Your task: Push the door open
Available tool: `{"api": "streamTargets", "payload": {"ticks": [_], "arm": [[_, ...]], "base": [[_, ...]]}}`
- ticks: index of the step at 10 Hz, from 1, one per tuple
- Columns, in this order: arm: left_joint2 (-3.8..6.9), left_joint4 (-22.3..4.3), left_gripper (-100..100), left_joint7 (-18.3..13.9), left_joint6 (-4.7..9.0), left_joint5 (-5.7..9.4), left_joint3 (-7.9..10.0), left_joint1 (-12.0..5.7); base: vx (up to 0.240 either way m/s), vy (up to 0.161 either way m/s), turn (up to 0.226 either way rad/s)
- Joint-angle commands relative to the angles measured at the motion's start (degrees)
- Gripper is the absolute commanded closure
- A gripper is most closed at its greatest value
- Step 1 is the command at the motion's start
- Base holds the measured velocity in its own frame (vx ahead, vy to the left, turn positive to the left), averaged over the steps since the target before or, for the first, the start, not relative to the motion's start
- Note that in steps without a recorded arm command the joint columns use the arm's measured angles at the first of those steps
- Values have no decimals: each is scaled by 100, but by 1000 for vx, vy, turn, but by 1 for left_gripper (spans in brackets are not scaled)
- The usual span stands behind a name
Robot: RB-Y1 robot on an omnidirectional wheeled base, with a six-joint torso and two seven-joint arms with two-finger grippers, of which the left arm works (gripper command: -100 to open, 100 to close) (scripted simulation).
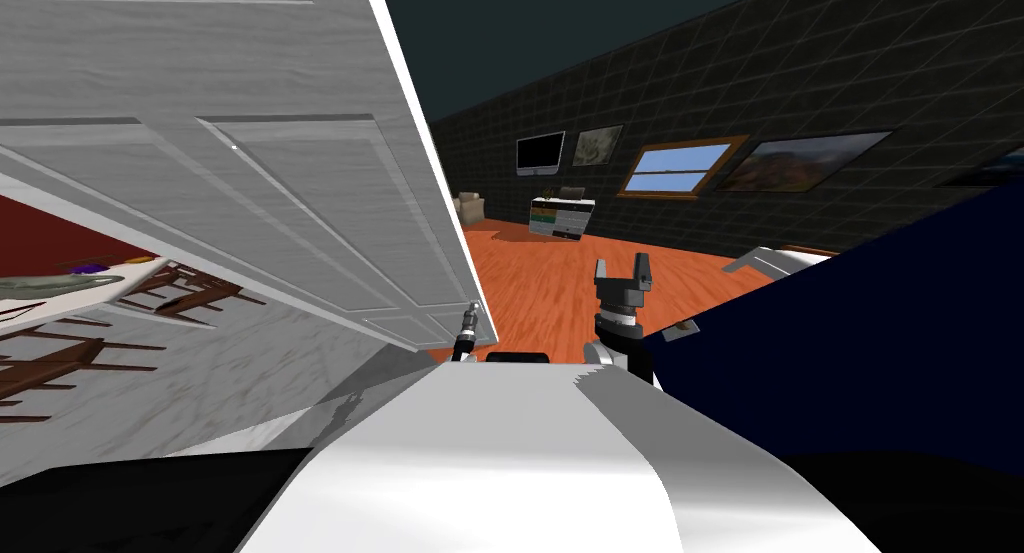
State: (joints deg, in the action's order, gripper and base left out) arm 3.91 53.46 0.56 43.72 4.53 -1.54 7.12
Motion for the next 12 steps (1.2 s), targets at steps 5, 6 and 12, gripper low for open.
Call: {"api": "streamTargets", "payload": {"ticks": [5,6,12], "arm": [[25,-45,100,51,-42,89,180,-52],[26,-59,100,71,-56,122,248,-75],[-53,-142,100,188,-138,324,661,-216]], "base": [[94,-36,33],[196,-47,59],[206,-66,70]]}}
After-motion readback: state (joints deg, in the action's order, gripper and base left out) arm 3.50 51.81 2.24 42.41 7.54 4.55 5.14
